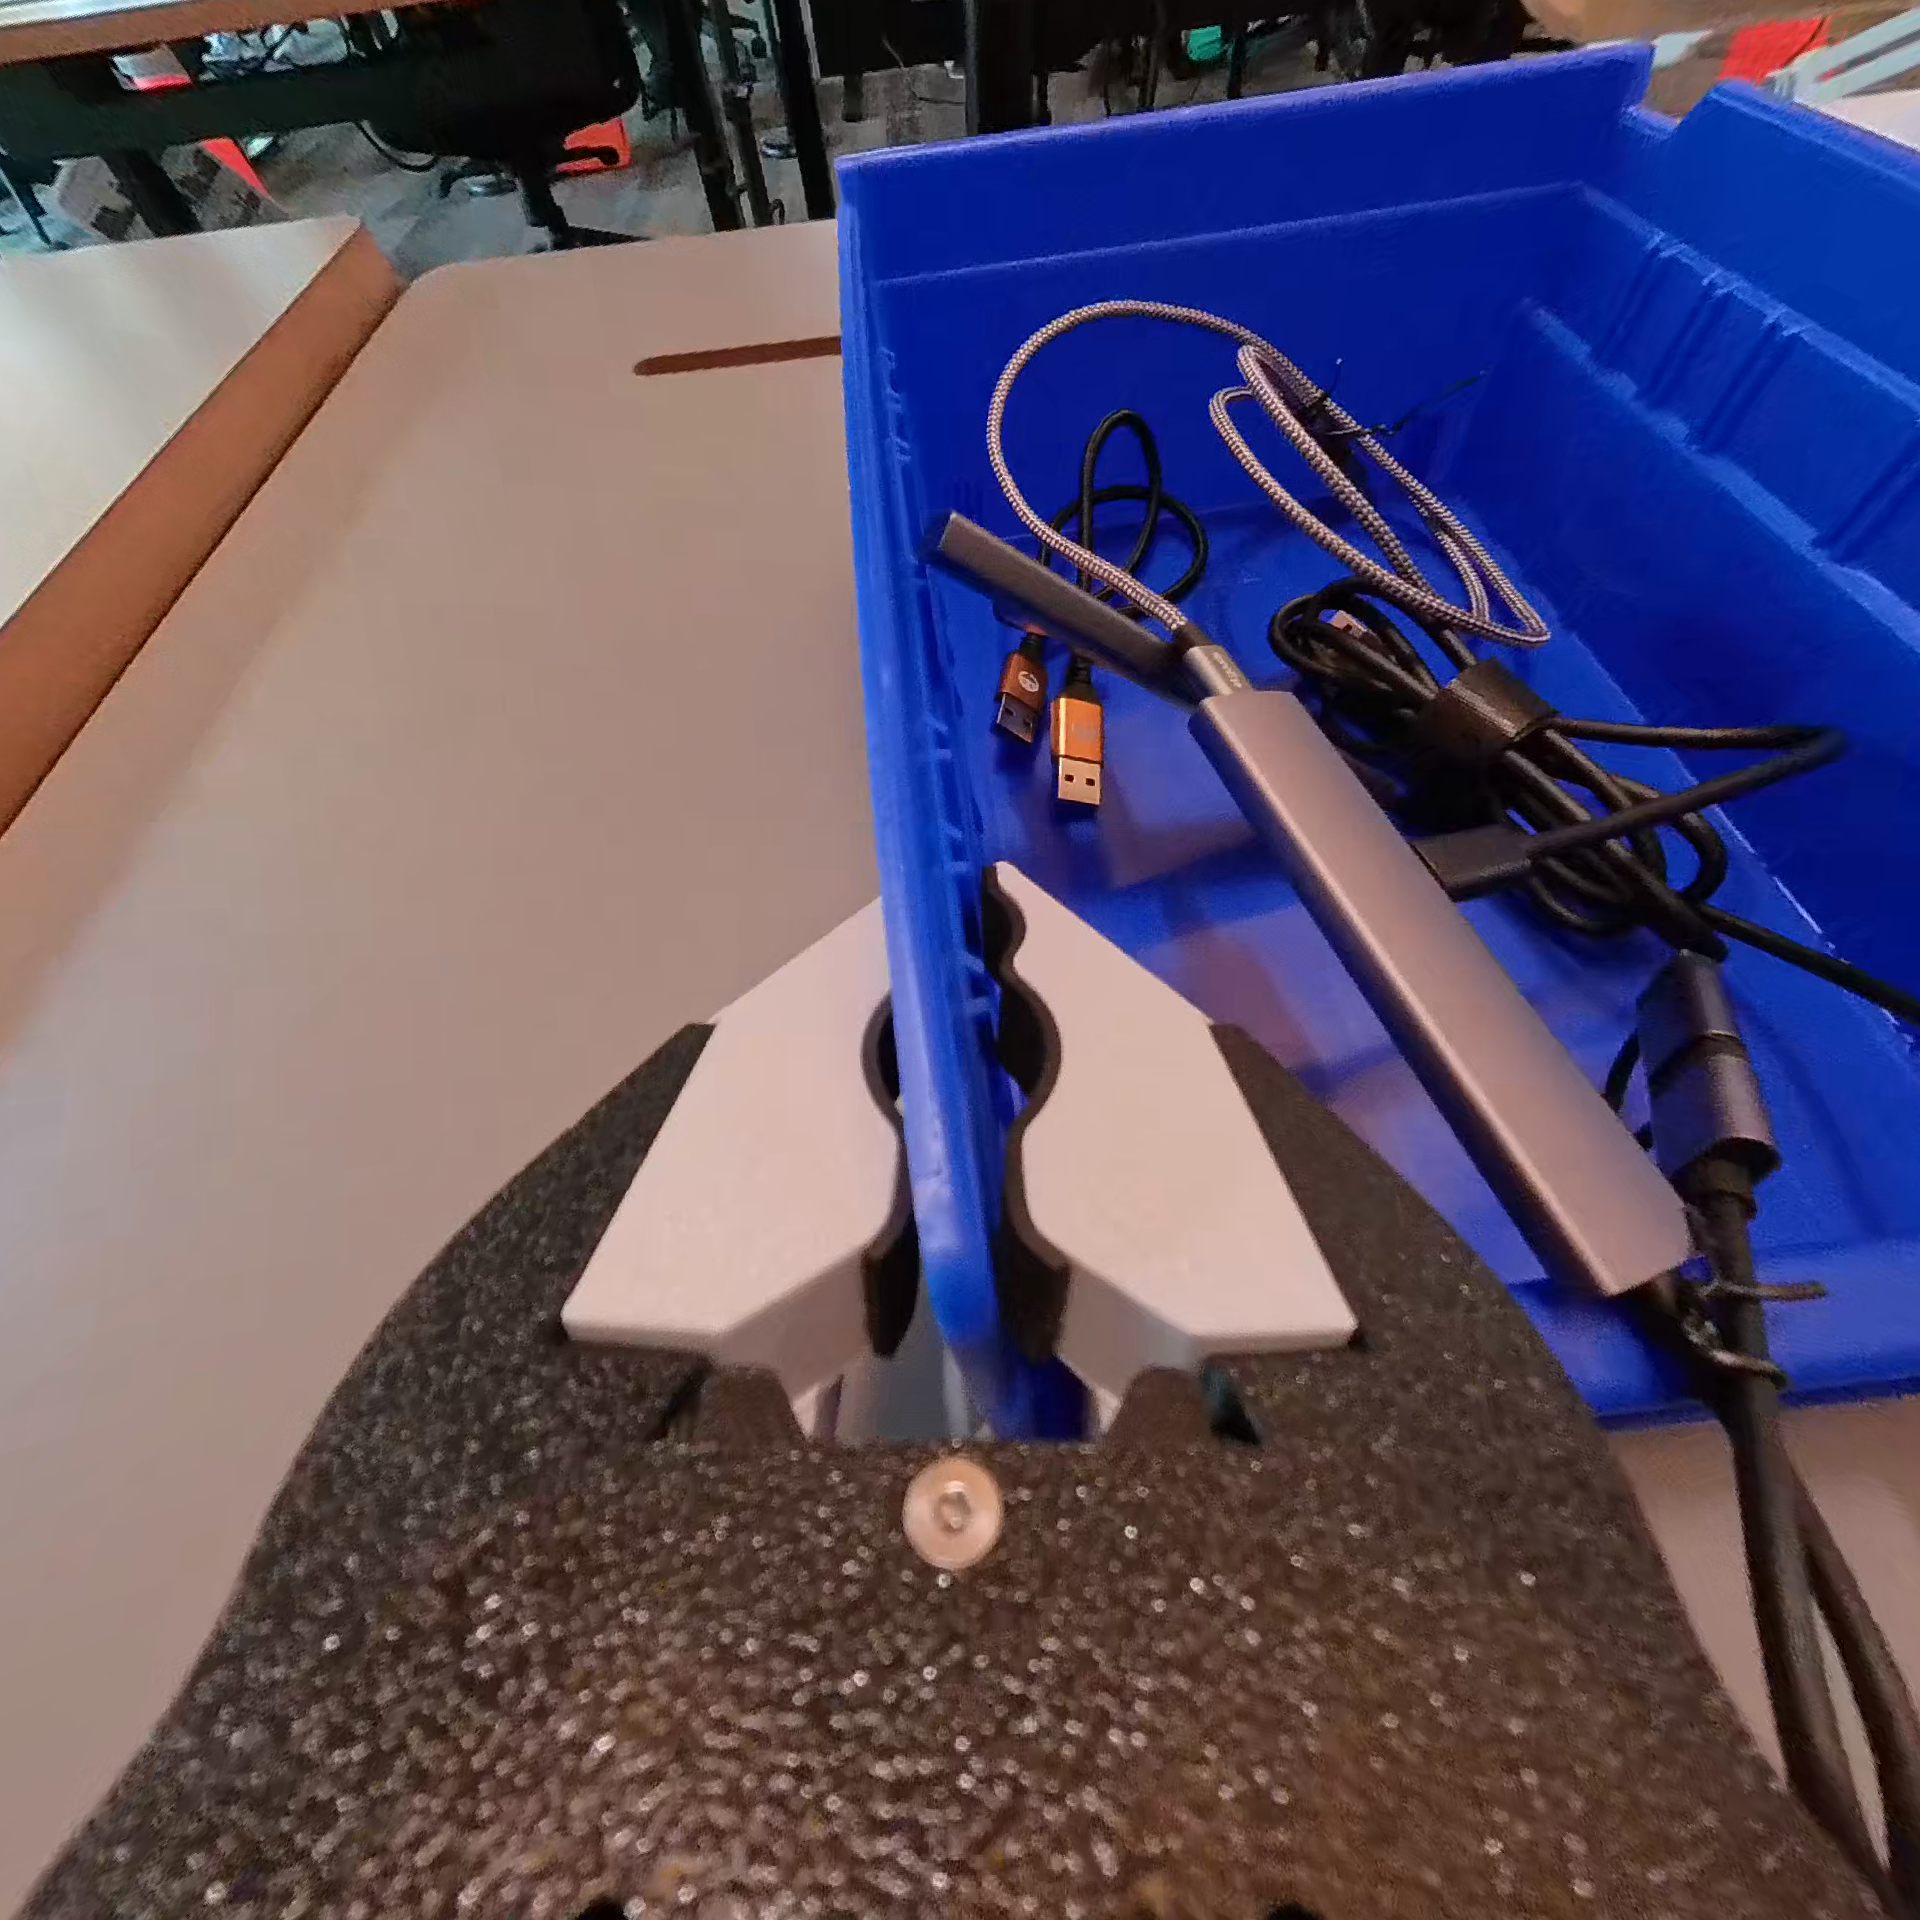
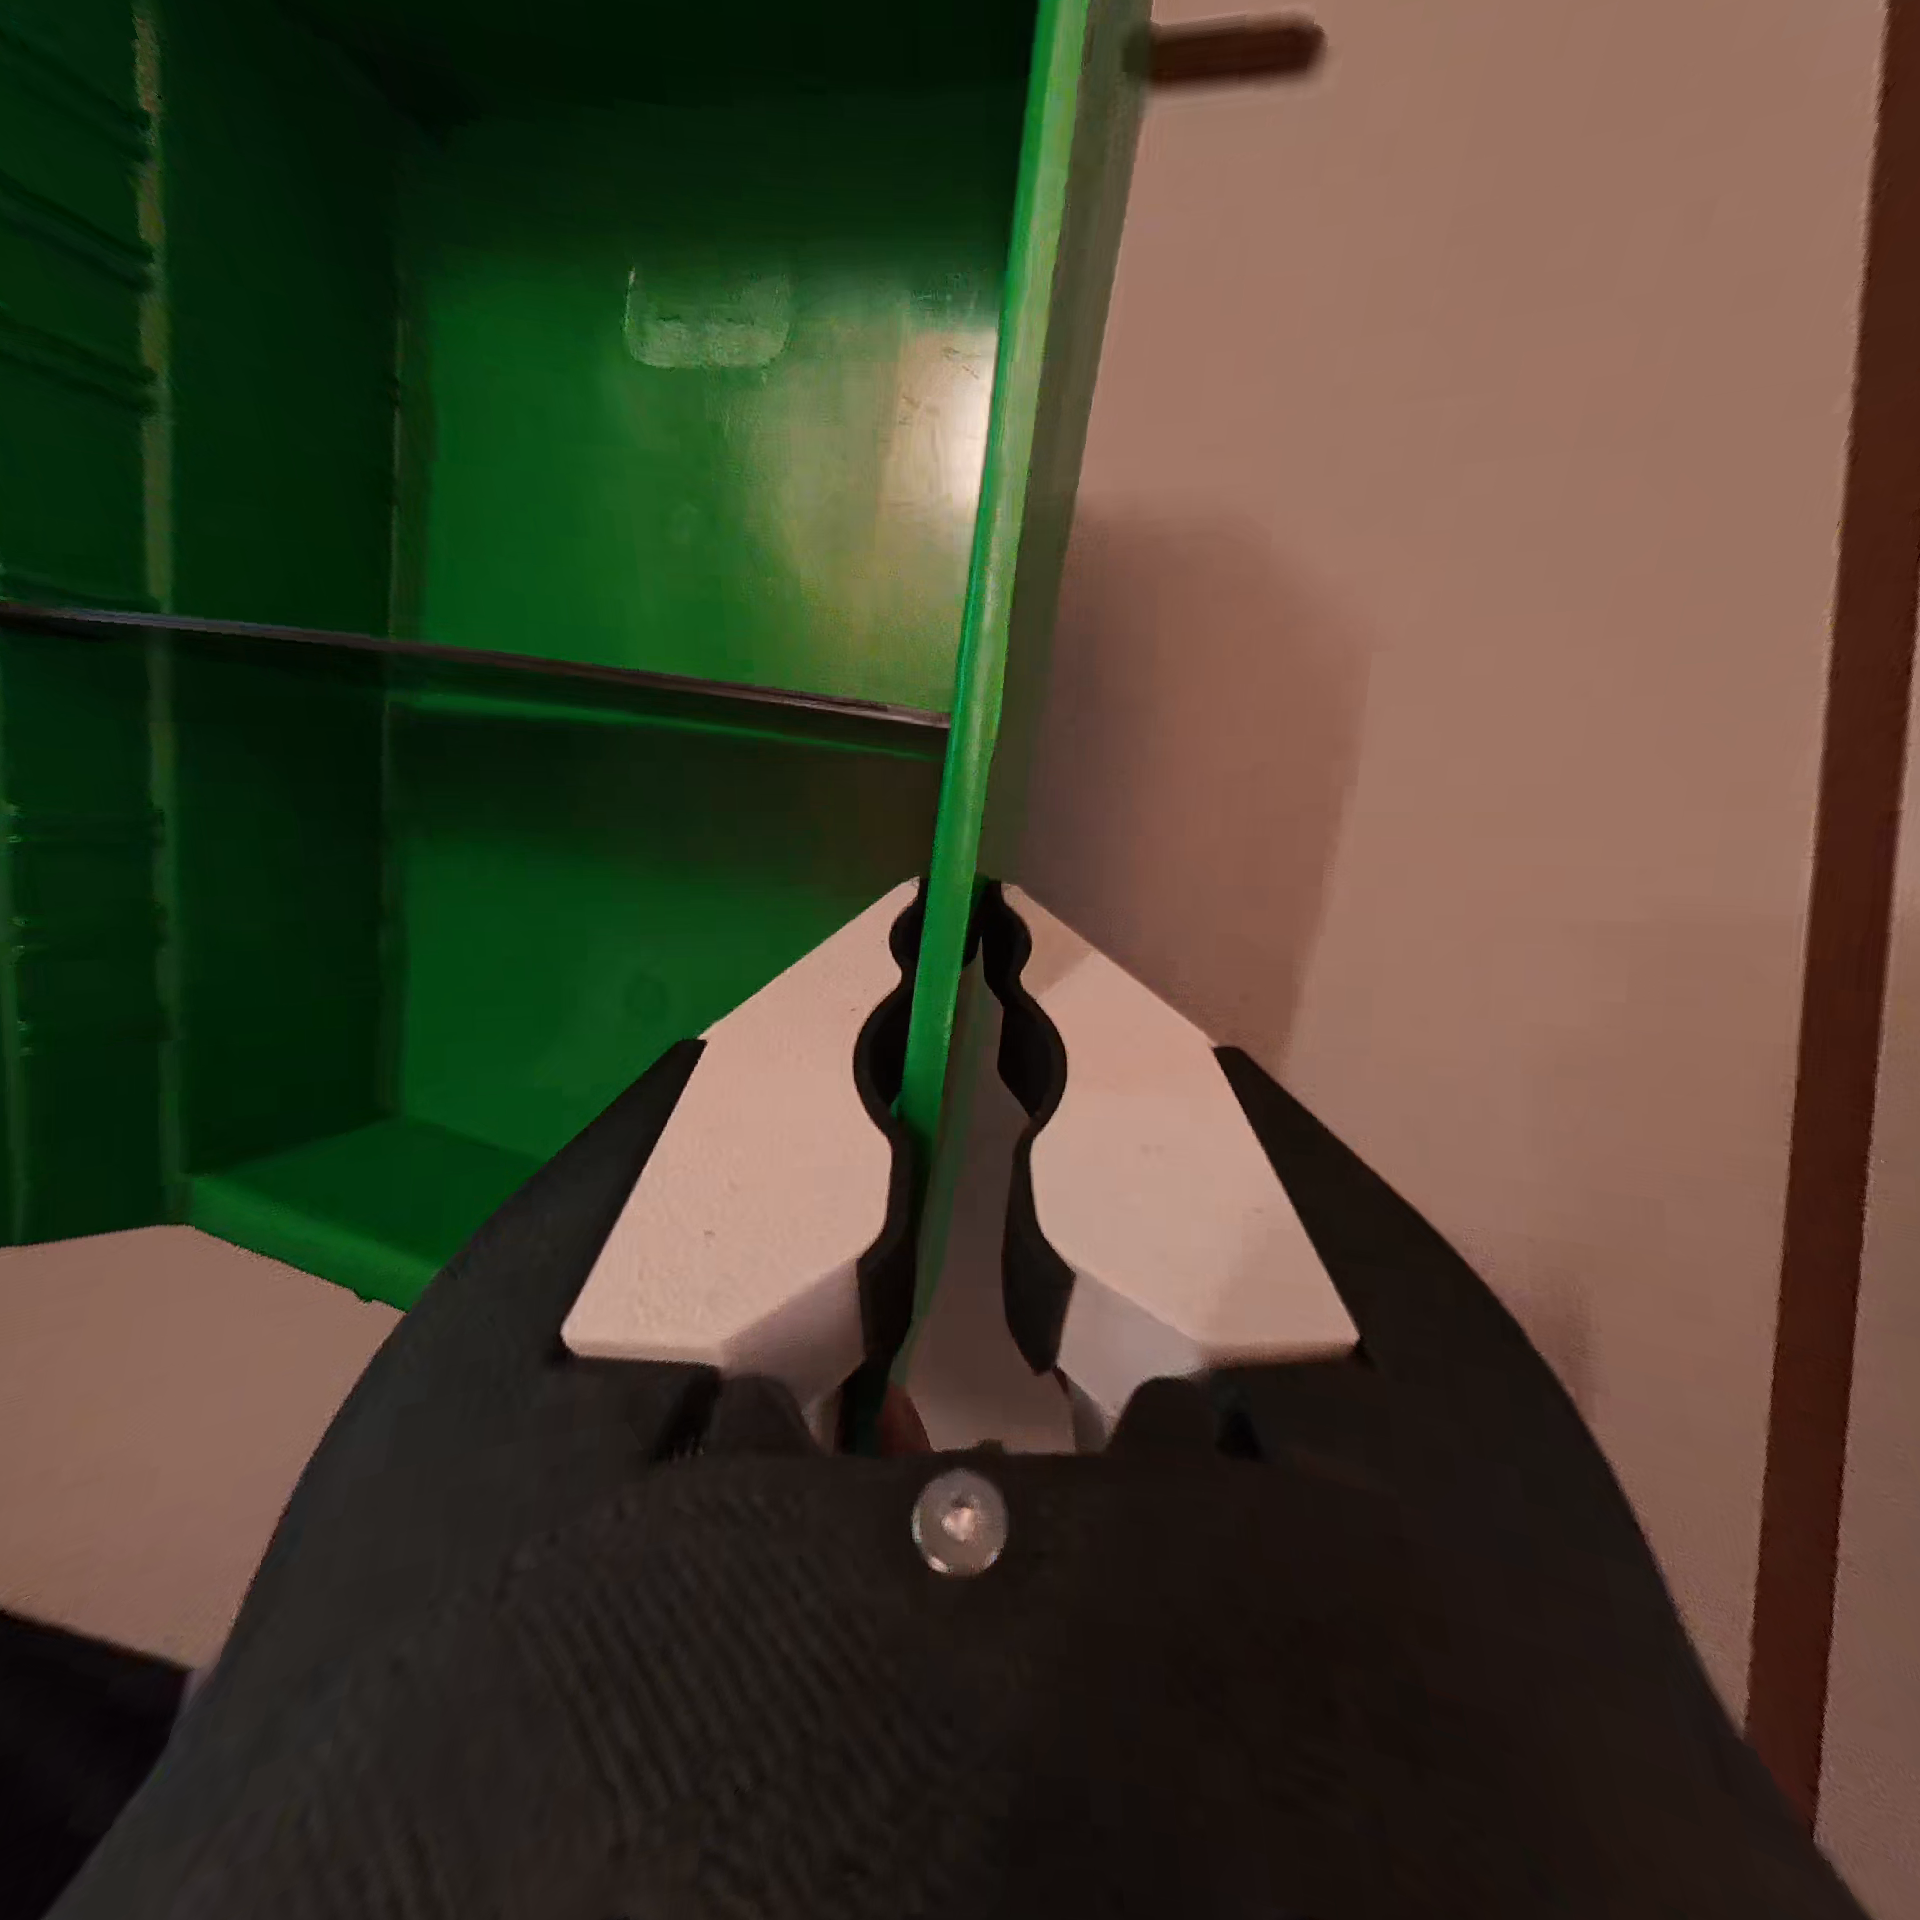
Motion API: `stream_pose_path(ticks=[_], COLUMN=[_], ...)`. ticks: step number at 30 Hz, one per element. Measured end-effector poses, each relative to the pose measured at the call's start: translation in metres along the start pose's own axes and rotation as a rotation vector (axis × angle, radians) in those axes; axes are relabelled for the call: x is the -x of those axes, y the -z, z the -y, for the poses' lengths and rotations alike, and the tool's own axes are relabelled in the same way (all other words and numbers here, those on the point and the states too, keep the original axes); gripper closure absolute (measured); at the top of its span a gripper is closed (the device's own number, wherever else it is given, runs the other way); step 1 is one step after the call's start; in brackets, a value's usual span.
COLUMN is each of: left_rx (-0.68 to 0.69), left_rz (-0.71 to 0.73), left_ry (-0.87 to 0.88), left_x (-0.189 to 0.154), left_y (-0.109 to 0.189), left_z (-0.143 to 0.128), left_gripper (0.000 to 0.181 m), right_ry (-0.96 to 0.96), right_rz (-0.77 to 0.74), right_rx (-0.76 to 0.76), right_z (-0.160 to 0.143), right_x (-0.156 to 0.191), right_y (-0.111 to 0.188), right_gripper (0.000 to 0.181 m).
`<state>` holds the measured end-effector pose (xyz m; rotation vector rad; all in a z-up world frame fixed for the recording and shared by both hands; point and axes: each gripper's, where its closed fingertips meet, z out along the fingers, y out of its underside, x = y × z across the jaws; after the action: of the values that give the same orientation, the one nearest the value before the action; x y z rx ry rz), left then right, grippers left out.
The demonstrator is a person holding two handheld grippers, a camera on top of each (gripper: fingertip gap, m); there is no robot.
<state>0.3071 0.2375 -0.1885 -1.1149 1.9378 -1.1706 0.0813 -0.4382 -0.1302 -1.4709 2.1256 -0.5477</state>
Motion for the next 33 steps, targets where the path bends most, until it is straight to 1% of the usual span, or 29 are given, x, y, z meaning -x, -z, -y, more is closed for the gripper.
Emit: stream_pose_path(ticks=[1, 4, 7, 11, 13, 16, 17, 18, 19, 21, 22, 24, 26, 27, 28, 30, 31, 32, 33], left_rx=[0.0, 0.001, 0.002, 0.002, 0.003, 0.004, 0.005, 0.01, 0.027, 0.117, 0.142, 0.141, 0.164, 0.216, 0.281, 0.398, 0.464, 0.52, 0.545], left_rz=[-0.006, -0.01, -0.014, -0.025, -0.032, -0.036, -0.042, -0.046, -0.057, -0.066, -0.075, -0.116, -0.104, -0.108, -0.107, -0.087, -0.053, -0.008, 0.031], left_ry=[-0.001, -0.007, -0.01, -0.015, -0.016, -0.029, -0.037, -0.048, -0.073, -0.159, -0.198, -0.279, -0.397, -0.459, -0.53, -0.734, -0.858, -0.975, -1.057], left_x=[0.004, 0.018, 0.033, 0.048, 0.053, 0.055, 0.055, 0.055, 0.054, 0.055, 0.054, 0.047, 0.046, 0.045, 0.045, 0.048, 0.054, 0.06, 0.063], left_y=[-0.008, -0.035, -0.057, -0.079, -0.086, -0.09, -0.09, -0.091, -0.09, -0.088, -0.085, -0.077, -0.07, -0.068, -0.066, -0.06, -0.054, -0.047, -0.041], left_z=[0.003, 0.014, 0.024, 0.032, 0.035, 0.037, 0.037, 0.037, 0.037, 0.032, 0.033, 0.044, 0.052, 0.049, 0.044, 0.034, 0.03, 0.029, 0.032], left_gripper=[0.177, 0.177, 0.177, 0.177, 0.177, 0.177, 0.177, 0.176, 0.17, 0.138, 0.133, 0.139, 0.134, 0.126, 0.123, 0.118, 0.115, 0.113, 0.11], right_ry=[-0.027, -0.073, -0.065, -0.074, -0.066, -0.008, 0.019, 0.044, 0.072, 0.109, 0.131, 0.188, 0.26, 0.308, 0.36, 0.467, 0.521, 0.561, 0.601], right_rz=[-0.006, -0.021, -0.018, 0.041, 0.031, 0.05, 0.033, -0.019, -0.077, -0.215, -0.273, -0.295, -0.257, -0.228, -0.195, -0.099, -0.055, -0.039, -0.045], right_rx=[0.01, 0.04, 0.059, 0.076, 0.084, 0.029, -0.003, -0.047, -0.103, -0.201, -0.248, -0.352, -0.434, -0.477, -0.526, -0.599, -0.618, -0.629, -0.641], right_z=[-0.008, -0.021, -0.02, -0.013, -0.007, 0.004, 0.008, 0.014, 0.022, 0.031, 0.033, 0.034, 0.028, 0.024, 0.021, 0.009, 0.002, -0.004, -0.007], right_x=[-0.015, -0.047, -0.063, -0.07, -0.074, -0.07, -0.071, -0.075, -0.081, -0.092, -0.092, -0.073, -0.036, -0.013, 0.01, 0.059, 0.08, 0.094, 0.104], right_y=[-0.005, -0.019, -0.032, -0.052, -0.061, -0.066, -0.065, -0.06, -0.052, -0.024, -0.007, 0.024, 0.048, 0.056, 0.062, 0.063, 0.06, 0.055, 0.051], right_gripper=[0.173, 0.173, 0.173, 0.172, 0.172, 0.17, 0.156, 0.143, 0.129, 0.102, 0.096, 0.09, 0.086, 0.086, 0.087, 0.091, 0.094, 0.094, 0.098])
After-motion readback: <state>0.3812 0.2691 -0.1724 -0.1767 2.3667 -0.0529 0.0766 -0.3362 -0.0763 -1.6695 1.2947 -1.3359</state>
